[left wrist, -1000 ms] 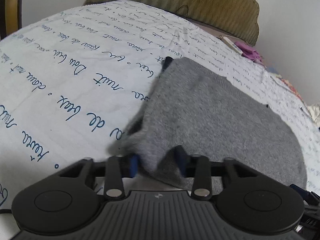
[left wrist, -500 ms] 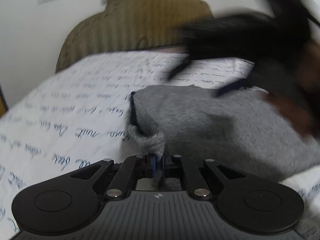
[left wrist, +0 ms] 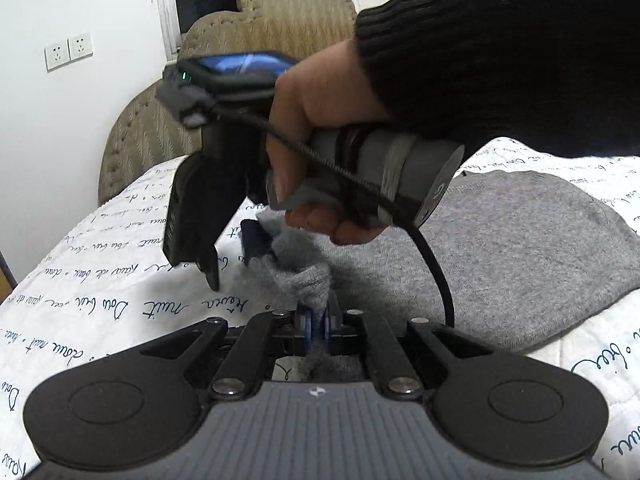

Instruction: Fold small clothes

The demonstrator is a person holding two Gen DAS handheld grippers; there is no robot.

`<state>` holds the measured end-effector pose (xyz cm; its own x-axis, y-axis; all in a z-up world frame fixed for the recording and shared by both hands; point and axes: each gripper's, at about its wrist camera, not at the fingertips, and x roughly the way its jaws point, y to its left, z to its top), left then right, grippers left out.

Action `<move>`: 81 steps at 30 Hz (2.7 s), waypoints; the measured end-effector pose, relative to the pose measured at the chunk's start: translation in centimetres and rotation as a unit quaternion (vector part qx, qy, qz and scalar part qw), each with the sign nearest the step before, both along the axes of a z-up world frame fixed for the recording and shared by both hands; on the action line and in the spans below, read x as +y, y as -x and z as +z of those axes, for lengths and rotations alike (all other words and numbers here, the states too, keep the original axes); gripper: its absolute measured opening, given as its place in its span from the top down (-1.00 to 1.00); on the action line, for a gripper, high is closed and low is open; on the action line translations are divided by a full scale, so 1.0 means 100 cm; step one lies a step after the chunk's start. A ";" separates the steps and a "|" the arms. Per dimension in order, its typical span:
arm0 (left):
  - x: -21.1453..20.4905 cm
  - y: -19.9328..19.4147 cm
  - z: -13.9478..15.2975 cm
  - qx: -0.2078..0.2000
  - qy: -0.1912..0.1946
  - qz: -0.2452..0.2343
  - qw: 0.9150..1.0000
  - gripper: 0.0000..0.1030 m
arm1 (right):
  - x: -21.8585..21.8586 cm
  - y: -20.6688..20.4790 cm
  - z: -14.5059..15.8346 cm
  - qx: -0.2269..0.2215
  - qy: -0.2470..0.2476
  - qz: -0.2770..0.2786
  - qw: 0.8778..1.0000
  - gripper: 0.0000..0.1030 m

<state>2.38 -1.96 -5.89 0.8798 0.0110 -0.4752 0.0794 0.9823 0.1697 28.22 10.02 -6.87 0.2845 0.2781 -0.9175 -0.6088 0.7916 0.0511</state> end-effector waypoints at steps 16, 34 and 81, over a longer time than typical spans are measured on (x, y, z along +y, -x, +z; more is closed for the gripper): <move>-0.036 0.008 0.029 -0.026 -0.003 -0.044 0.999 0.89 | -0.141 -0.015 0.043 0.012 -0.204 -0.084 0.975 0.75; -0.214 0.009 0.009 0.004 -0.056 -0.250 0.967 0.89 | -0.428 0.034 0.010 -0.012 -0.289 -0.259 0.922 0.75; -0.030 -0.208 -0.036 0.252 0.430 -0.059 0.865 0.60 | -0.464 0.033 -0.033 -0.004 -0.371 -0.305 0.877 0.40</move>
